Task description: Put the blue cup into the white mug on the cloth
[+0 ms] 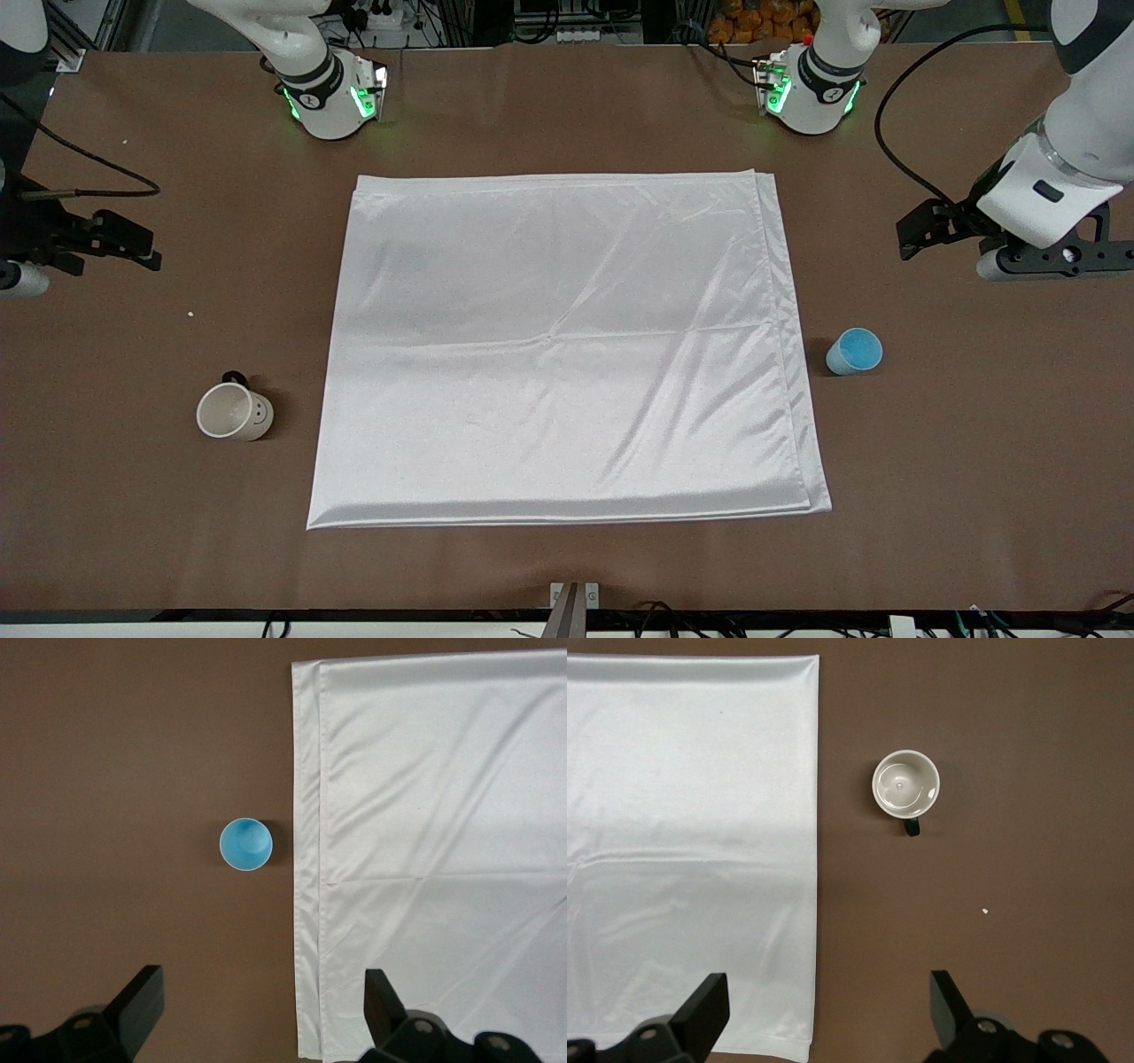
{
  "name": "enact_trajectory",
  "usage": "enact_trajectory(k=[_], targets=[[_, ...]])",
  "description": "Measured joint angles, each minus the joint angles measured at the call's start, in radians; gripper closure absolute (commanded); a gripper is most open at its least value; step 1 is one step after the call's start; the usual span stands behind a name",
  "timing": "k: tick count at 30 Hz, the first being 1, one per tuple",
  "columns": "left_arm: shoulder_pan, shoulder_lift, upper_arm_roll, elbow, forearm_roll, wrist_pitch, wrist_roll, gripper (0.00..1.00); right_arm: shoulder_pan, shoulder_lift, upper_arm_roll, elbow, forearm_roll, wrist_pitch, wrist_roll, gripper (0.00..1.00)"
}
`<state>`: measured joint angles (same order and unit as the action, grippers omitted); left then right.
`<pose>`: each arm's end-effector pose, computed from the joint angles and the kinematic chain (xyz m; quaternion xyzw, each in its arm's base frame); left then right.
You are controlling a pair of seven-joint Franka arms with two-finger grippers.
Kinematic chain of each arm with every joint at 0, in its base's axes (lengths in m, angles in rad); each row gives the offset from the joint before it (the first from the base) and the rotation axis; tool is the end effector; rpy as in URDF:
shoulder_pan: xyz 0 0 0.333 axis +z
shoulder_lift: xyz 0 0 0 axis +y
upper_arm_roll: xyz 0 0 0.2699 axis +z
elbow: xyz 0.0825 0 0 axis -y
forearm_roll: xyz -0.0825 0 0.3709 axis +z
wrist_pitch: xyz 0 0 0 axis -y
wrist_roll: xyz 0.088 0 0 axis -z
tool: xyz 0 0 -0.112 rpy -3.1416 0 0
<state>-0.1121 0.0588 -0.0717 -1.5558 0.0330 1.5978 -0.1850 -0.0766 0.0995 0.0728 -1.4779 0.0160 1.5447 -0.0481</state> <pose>0.5499 -0.0975 0.5504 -0.9999 -0.0001 0.0055 0.0157 0.5646 -0.0022 0.5588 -0.9996 -0.0221 0.0159 0.0120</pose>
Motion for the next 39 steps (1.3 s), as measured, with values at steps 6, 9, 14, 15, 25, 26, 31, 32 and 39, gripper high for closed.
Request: enact_trajectory(k=[6,9,14,15,25,26,31,32,39], targets=[[0.0,0.014,0.0,-0.002,0.0,0.001,0.0,0.0,0.0,0.0,0.0,0.0,0.0,0.0,0.0,0.0],[0.0,0.018,0.0,-0.008,0.0,0.002,0.0,0.0,0.0,0.0,0.0,0.0,0.0,0.0,0.0,0.0],[0.0,0.022,0.0,-0.038,0.0,0.019,0.0,0.0,0.0,0.0,0.0,0.0,0.0,0.0,0.0,0.0],[0.0,0.022,0.0,-0.045,0.0,0.024,0.0,0.0,0.0,0.0,0.0,0.0,0.0,0.0,0.0,0.0],[0.0,0.024,0.0,-0.114,0.0,0.094,0.0,0.0,0.0,0.0,0.0,0.0,0.0,0.0,0.0,0.0],[0.0,0.024,0.0,-0.121,0.0,0.101,0.0,0.0,0.0,0.0,0.0,0.0,0.0,0.0,0.0,0.0],[0.0,0.028,0.0,-0.159,0.0,0.142,0.0,0.0,0.0,0.0,0.0,0.0,0.0,0.0,0.0,0.0],[0.0,0.029,0.0,-0.165,0.0,0.15,0.0,0.0,0.0,0.0,0.0,0.0,0.0,0.0,0.0,0.0],[-0.001,0.043,-0.001,-0.223,0.0,0.225,0.0,0.0,0.0,0.0,0.0,0.0,0.0,0.0,0.0,0.0]])
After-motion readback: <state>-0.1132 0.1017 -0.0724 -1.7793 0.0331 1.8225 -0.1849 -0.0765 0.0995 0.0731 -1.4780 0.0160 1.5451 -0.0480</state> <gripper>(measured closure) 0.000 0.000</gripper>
